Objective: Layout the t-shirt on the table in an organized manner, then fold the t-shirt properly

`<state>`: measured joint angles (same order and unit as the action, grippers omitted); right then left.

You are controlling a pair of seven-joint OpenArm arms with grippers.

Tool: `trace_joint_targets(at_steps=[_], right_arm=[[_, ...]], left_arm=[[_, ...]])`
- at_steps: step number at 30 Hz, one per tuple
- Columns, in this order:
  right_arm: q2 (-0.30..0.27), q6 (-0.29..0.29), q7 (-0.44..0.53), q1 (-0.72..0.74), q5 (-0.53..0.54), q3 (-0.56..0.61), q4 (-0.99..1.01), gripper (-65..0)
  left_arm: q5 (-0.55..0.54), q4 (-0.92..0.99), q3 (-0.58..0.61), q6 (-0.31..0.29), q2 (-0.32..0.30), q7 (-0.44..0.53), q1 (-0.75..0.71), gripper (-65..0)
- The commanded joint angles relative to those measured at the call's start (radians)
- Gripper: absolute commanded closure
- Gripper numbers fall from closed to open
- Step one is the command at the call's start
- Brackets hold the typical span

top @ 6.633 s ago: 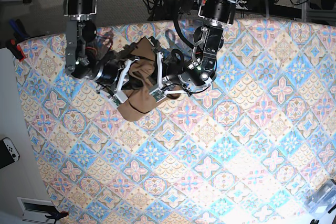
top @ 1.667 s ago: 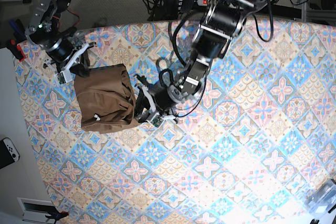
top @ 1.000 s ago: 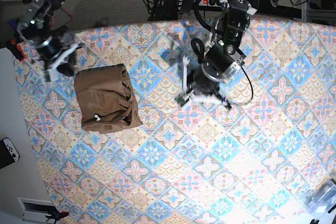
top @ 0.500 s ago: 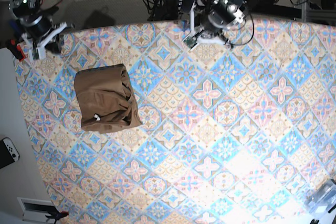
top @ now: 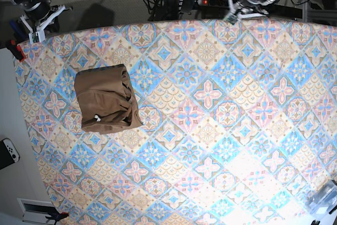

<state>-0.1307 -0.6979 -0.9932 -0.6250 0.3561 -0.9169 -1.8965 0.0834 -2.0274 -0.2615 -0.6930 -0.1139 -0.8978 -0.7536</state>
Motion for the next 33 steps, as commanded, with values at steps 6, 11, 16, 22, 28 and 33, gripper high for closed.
trace_joint_targets(at_steps=[6,11,16,22,28,33], right_arm=[[0.072,0.0,0.009,0.054,-0.245,-0.006,0.028,0.0],[0.121,0.0,0.01,0.113,-0.365,-0.006,0.125,0.0],[0.124,0.0,0.073,0.166,-0.443,-0.008,0.298,0.0],[0.142,0.0,0.256,0.228,-0.613,-0.034,0.579,0.0],[0.141,0.0,0.477,0.363,-0.843,-0.241,0.928,0.0],[0.138,0.0,0.672,0.468,-1.078,-0.491,1.181,0.0]], left_arm=[[0.008,0.162,-0.015,-0.005,-0.033,0.056,0.026,0.0],[0.059,0.462,0.017,-0.005,-0.073,0.256,0.069,0.0],[0.146,0.782,0.008,-0.005,-0.106,0.4,0.185,0.0],[0.197,1.166,0.009,-0.005,-0.158,0.589,0.326,0.0],[0.284,1.545,0.009,-0.005,-0.191,0.777,0.481,0.0],[0.418,1.823,0.012,0.04,-0.195,0.891,0.607,0.0]])
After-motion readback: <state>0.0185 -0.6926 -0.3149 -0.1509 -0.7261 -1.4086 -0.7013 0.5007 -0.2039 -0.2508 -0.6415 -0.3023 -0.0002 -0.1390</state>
